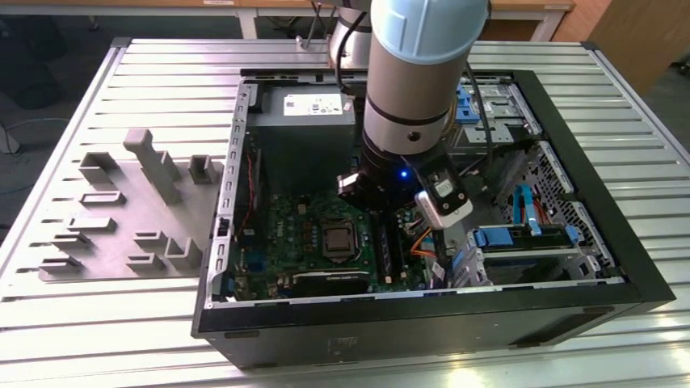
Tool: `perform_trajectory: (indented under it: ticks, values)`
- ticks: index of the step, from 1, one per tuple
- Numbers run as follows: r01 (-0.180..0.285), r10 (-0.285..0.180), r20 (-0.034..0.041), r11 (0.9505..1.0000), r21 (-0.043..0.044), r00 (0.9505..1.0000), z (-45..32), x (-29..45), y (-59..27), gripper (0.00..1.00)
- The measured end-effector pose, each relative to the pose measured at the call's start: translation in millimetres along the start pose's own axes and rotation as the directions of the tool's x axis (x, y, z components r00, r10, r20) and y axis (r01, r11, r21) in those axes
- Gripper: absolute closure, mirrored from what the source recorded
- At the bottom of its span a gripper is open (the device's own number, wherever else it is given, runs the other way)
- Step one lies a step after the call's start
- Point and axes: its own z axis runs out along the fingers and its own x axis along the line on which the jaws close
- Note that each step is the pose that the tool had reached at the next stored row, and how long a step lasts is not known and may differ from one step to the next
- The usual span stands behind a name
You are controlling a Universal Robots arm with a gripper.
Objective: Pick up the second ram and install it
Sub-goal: 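Insert the second ram into the second slot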
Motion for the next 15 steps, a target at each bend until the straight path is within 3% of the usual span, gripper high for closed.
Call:
perform_trajectory:
  ticks: [15]
  values:
    - [0.0, 0.0, 0.0001, 1.0, -0.0002, 1.0, 1.3, 0.0, -0.1, 0.87]
